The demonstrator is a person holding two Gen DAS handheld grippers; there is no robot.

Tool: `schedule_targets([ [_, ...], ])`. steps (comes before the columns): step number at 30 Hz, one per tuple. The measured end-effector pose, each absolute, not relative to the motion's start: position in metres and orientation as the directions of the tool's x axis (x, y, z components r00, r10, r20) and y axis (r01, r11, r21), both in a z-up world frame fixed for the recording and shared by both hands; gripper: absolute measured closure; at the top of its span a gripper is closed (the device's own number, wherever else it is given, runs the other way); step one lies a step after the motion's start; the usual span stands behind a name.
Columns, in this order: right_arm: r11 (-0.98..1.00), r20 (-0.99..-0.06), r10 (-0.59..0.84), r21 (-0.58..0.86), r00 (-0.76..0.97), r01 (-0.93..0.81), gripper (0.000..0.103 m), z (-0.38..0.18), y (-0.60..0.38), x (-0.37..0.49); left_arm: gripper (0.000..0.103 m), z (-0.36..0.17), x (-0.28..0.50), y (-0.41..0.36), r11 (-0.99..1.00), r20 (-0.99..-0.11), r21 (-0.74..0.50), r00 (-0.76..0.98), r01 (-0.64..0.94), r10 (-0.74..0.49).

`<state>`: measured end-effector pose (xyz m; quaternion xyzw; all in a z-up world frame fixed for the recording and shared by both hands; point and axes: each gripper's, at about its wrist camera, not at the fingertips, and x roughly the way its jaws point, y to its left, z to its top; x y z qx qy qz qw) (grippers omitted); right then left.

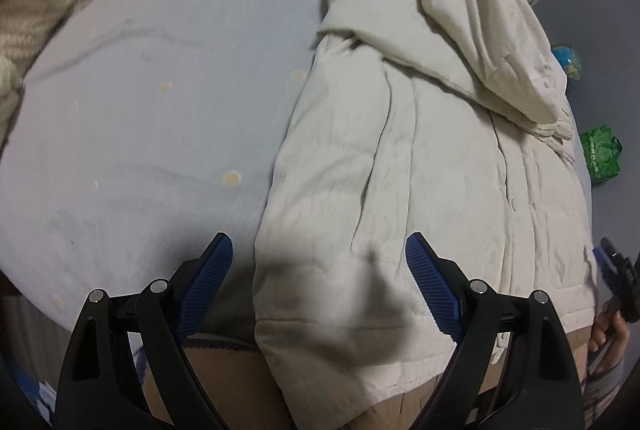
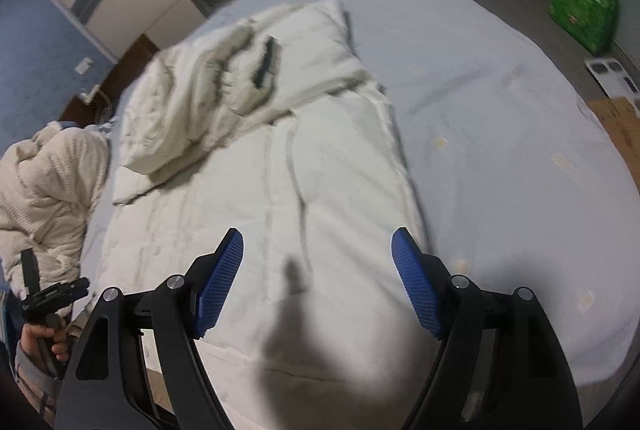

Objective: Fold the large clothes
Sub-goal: 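Move both grippers to the coat hem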

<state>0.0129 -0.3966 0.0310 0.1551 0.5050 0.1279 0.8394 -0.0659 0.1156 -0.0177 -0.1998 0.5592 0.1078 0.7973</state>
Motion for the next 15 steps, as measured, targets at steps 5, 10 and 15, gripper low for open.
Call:
schedule_targets([
  [5, 0.929, -0.840, 0.354, 0.367, 0.411, -0.049, 0.030, 0.025, -0.396, 0.012, 0.018, -0.034, -0.062, 0.121, 0.874, -0.949, -0.251, 0.286, -0.417, -0.136],
  [10, 0.926, -0.837, 0.360, 0.374, 0.412, -0.049, 0.030, 0.025, -0.398, 0.008, 0.021, -0.043, -0.060, 0.119, 0.874, -0.953, -0.268, 0.247, -0.406, -0.177],
  [15, 0.914, -0.804, 0.363, 0.405, 0.472, -0.013, 0.030, 0.033, -0.416, -0.004, 0.023, -0.042, -0.063, 0.116, 0.874, -0.950, -0.279, 0.248, -0.398, -0.191],
])
